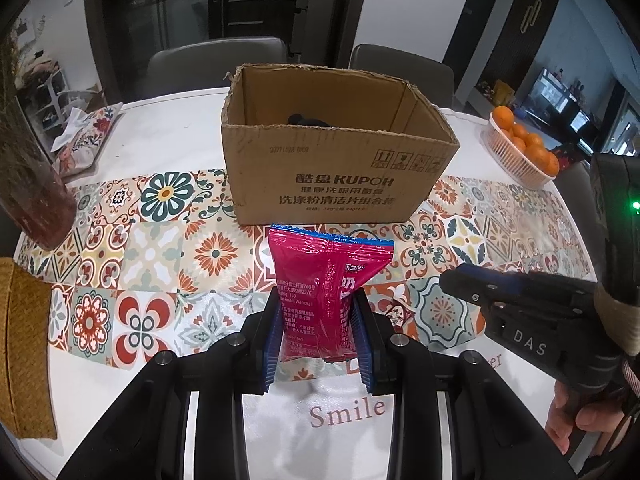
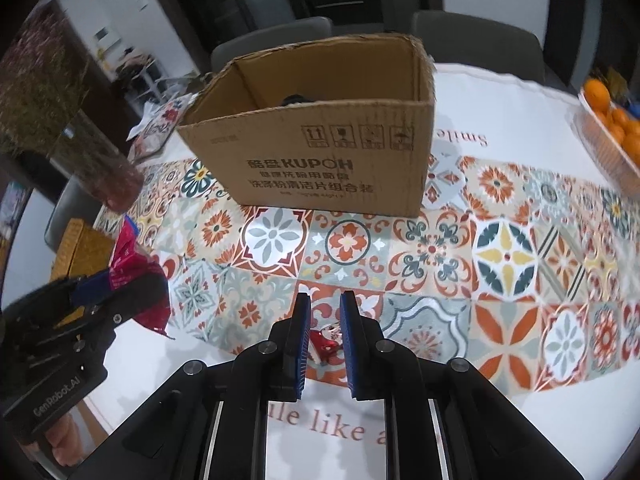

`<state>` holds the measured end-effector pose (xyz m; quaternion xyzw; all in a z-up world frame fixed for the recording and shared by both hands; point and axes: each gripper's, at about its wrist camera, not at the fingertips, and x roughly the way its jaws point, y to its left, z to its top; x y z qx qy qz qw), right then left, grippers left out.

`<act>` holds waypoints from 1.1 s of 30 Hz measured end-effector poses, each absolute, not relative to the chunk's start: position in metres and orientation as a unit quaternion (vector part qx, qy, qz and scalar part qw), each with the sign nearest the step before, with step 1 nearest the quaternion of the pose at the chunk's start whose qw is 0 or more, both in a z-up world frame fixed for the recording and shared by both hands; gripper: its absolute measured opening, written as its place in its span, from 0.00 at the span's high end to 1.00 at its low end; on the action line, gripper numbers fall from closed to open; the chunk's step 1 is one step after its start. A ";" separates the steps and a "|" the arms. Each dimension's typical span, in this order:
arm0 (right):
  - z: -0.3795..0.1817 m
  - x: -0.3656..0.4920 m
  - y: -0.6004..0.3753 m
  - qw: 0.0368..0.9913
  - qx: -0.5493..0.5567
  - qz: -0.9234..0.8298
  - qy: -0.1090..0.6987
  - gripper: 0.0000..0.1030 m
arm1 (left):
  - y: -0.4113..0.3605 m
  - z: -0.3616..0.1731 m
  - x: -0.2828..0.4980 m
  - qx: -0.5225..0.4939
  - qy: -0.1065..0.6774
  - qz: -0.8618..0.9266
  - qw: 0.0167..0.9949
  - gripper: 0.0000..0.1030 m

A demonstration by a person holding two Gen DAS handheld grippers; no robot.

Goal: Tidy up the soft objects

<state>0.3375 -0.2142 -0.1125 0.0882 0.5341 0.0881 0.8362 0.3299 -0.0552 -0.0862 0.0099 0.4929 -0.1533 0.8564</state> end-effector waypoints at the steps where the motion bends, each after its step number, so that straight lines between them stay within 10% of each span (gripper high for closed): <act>1: -0.116 0.337 -0.215 0.835 0.101 0.082 0.535 0.82 | -0.054 -0.088 0.330 0.012 0.492 -0.156 0.857 0.69; 33: -0.227 0.355 -0.217 0.724 0.302 -0.076 0.616 0.62 | -0.044 -0.143 0.359 0.086 0.504 -0.203 0.835 0.69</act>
